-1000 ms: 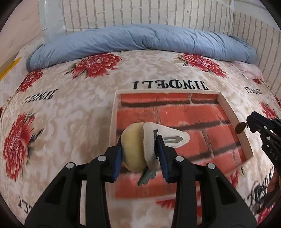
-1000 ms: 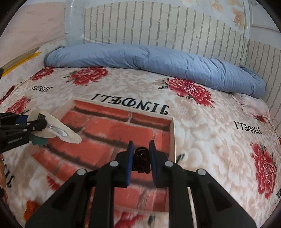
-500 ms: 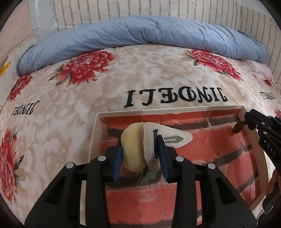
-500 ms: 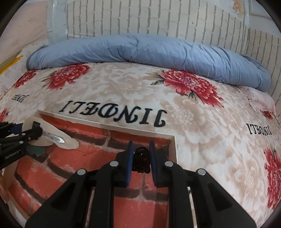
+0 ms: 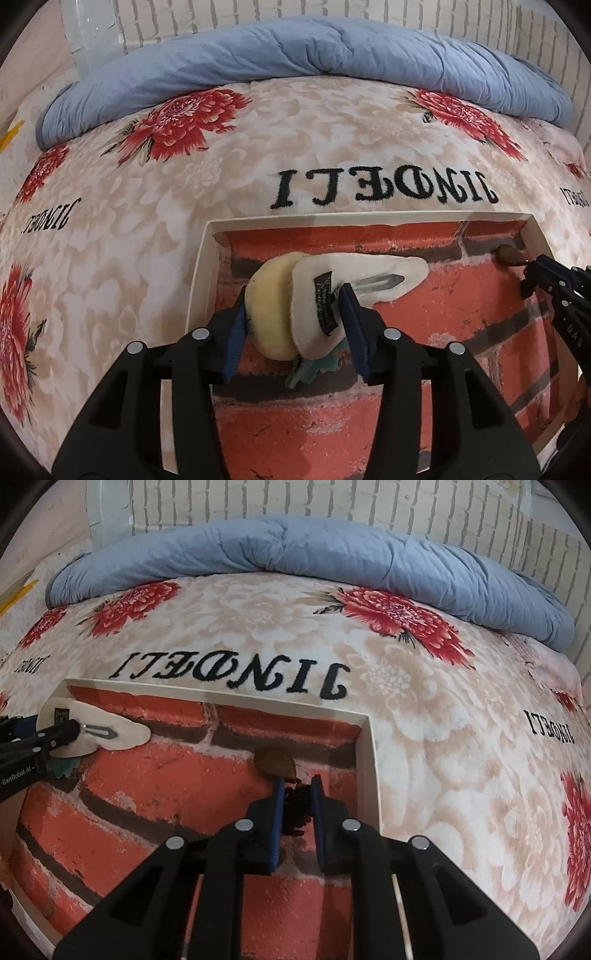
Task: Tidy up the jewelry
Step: 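Carry the hair clip in the left tool over the brick-pattern tray, then open the left tool to drop the hair clip into the tray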
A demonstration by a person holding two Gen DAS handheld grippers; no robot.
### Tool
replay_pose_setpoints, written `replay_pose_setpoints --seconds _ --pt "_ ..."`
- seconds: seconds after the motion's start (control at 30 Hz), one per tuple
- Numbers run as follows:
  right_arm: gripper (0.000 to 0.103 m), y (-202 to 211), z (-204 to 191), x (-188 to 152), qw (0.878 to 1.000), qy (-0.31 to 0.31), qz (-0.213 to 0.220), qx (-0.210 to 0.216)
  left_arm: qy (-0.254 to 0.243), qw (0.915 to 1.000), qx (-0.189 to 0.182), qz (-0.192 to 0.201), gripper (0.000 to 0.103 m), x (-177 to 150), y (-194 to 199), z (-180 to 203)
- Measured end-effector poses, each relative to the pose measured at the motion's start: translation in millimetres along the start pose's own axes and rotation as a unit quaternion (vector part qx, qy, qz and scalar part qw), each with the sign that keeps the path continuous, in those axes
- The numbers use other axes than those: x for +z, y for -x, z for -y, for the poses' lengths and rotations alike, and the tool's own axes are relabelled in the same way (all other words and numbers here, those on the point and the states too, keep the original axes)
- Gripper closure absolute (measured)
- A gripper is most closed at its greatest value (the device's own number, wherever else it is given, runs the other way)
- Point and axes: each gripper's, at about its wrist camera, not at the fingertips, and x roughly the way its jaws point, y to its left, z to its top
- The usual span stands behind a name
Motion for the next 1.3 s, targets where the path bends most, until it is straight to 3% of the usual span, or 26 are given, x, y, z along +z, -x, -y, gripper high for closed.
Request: replay_pose_setpoints --seconds 0.23,0.33,0.5,0.63,0.8,0.9,1.3 --pt "0.088 -9.0 -4.5 -2.1 1.0 0.007 -0.018 0.002 -0.006 1.0 0.004 0.001 0.05 -0.5 -1.3 1.6" --pt "0.087 -6.5 -2.8 -2.0 1.0 0.005 -0.016 0.008 -0.004 1.0 0.003 0.002 0.04 -1.2 0.4 -0.2" --pt "0.059 6.6 2.9 -4.0 1.0 -0.005 -0.009 0.012 0.005 0.9998 0.002 0.02 0.027 -2.5 15.8 -5.4" --pt "0.044 28.8 8.9 -6.0 1.0 -0.002 0.015 0.003 0.013 0.9992 -0.006 0.036 0.024 -4.7 38.9 -10.3" --pt "0.027 67.4 18.5 -13.1 0.999 0.0 0.043 -0.002 0.023 0.997 -0.007 0.073 0.005 -15.1 90.8 -20.9" --pt "0.016 98.6 26.9 -22.6 0.998 -0.008 0.063 -0.004 0.03 0.996 -0.012 0.084 0.005 -25.7 118.8 -28.0" --pt "0.008 197.0 53.8 -92.1 0.995 -0.025 0.09 -0.014 0.031 0.9931 -0.005 0.113 0.005 -97.8 214.5 -42.2"
